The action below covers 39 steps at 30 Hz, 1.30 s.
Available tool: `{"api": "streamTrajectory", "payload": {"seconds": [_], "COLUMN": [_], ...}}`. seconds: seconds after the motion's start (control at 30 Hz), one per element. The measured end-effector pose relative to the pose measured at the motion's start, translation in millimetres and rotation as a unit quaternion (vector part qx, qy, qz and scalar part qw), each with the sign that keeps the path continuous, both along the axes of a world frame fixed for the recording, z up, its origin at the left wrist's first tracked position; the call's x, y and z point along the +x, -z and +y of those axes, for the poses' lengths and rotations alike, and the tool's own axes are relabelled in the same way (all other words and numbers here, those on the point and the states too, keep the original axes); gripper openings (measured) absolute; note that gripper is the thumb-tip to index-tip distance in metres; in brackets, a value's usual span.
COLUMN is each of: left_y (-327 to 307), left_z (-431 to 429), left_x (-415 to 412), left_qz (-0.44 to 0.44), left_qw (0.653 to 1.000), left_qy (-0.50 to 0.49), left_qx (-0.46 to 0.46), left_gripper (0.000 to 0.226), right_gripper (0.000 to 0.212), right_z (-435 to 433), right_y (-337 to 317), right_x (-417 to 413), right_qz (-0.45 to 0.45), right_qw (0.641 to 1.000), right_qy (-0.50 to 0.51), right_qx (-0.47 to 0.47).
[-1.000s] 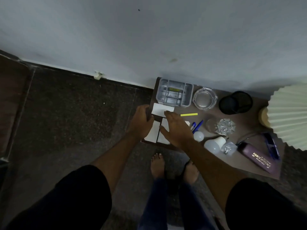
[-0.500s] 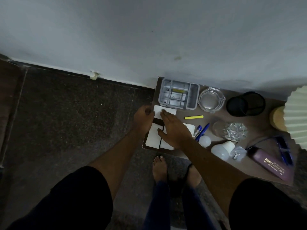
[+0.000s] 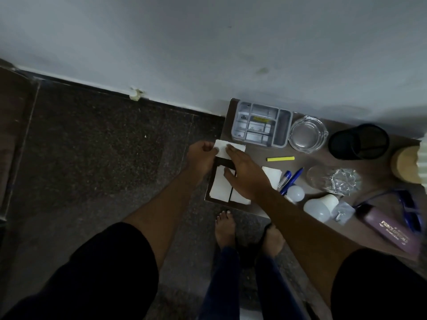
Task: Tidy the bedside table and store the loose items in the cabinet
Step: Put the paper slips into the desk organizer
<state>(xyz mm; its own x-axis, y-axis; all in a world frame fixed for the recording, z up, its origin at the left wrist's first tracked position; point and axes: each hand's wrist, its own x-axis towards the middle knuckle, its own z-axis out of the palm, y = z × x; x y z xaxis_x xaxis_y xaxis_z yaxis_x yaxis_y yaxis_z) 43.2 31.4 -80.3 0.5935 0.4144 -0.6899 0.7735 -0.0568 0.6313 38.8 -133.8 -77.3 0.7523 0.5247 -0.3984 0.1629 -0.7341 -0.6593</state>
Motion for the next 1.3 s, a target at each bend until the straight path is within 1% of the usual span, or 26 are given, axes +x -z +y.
{"api": "streamTrajectory", "payload": {"seconds": [0.1,0.23,0.27,0.37,0.43,0.47,0.5,0.57,0.6,0.67,0.7,0.8,0.87,0.97,1.03,1.17,1.23,1.3], "left_y": [-6,-16,-19,-26,-30,-31,-34,-39,-42,-49,-52,-62,-67,-74,-79,-88,-91,-93], "left_z": [-2,0,1,2,0,-1,-3,-11,-16,-27,-34,-53,-64,-72,-76,-84,-88,-91], "left_x": [-5,-15,-18,-25,-30,-31,-33,-36,-37,-39,-40,-38,-35,-32,-27,-19,-19,-20], "left_qz": [-0.018,-0.034,-0.036,-0.041,-0.049,-0.052,-0.054,-0.061,-0.066,-0.077,-0.084,-0.1,-0.101,-0.096,-0.101,-0.11,-0.109,-0.105], "left_qw": [1.0,0.996,0.995,0.992,0.987,0.984,0.98,0.969,0.963,0.95,0.941,0.915,0.913,0.924,0.923,0.924,0.927,0.931], "left_qy": [0.004,-0.026,-0.033,-0.057,-0.078,-0.09,-0.104,-0.138,-0.154,-0.185,-0.202,-0.247,-0.245,-0.209,-0.202,-0.179,-0.163,-0.141], "left_qx": [-0.025,-0.073,-0.082,-0.109,-0.133,-0.146,-0.161,-0.197,-0.212,-0.24,-0.257,-0.301,-0.311,-0.304,-0.31,-0.318,-0.32,-0.319], "left_gripper": [0.011,0.006,0.01,0.021,0.019,0.016,0.014,0.012,0.012,0.011,0.011,0.012,0.014,0.016,0.017,0.028,0.026,0.024], "right_gripper": [0.061,0.054,0.053,0.051,0.05,0.049,0.047,0.038,0.032,0.022,0.019,0.019,0.019,0.021,0.024,0.033,0.031,0.023], "right_z": [-3,-11,-13,-18,-18,-18,-18,-19,-19,-21,-21,-24,-30,-42,-50,-58,-60,-64], "right_y": [-4,-9,-11,-17,-21,-22,-24,-29,-33,-42,-46,-59,-67,-76,-82,-92,-95,-97], "right_x": [-2,-4,-5,-7,-10,-10,-11,-14,-14,-15,-14,-10,-4,7,13,17,19,21], "right_qz": [0.004,0.004,0.002,0.019,0.06,0.095,0.148,0.275,0.31,0.33,0.329,0.306,0.28,0.259,0.267,0.286,0.271,0.245], "right_qw": [0.997,0.99,0.987,0.968,0.953,0.942,0.922,0.841,0.807,0.778,0.77,0.749,0.746,0.75,0.748,0.749,0.759,0.78], "right_qy": [0.073,0.135,0.152,0.232,0.282,0.307,0.342,0.419,0.439,0.449,0.453,0.488,0.504,0.509,0.507,0.484,0.477,0.467], "right_qx": [0.011,0.03,0.043,0.095,0.099,0.096,0.11,0.203,0.245,0.291,0.306,0.328,0.333,0.334,0.336,0.351,0.35,0.336]}}
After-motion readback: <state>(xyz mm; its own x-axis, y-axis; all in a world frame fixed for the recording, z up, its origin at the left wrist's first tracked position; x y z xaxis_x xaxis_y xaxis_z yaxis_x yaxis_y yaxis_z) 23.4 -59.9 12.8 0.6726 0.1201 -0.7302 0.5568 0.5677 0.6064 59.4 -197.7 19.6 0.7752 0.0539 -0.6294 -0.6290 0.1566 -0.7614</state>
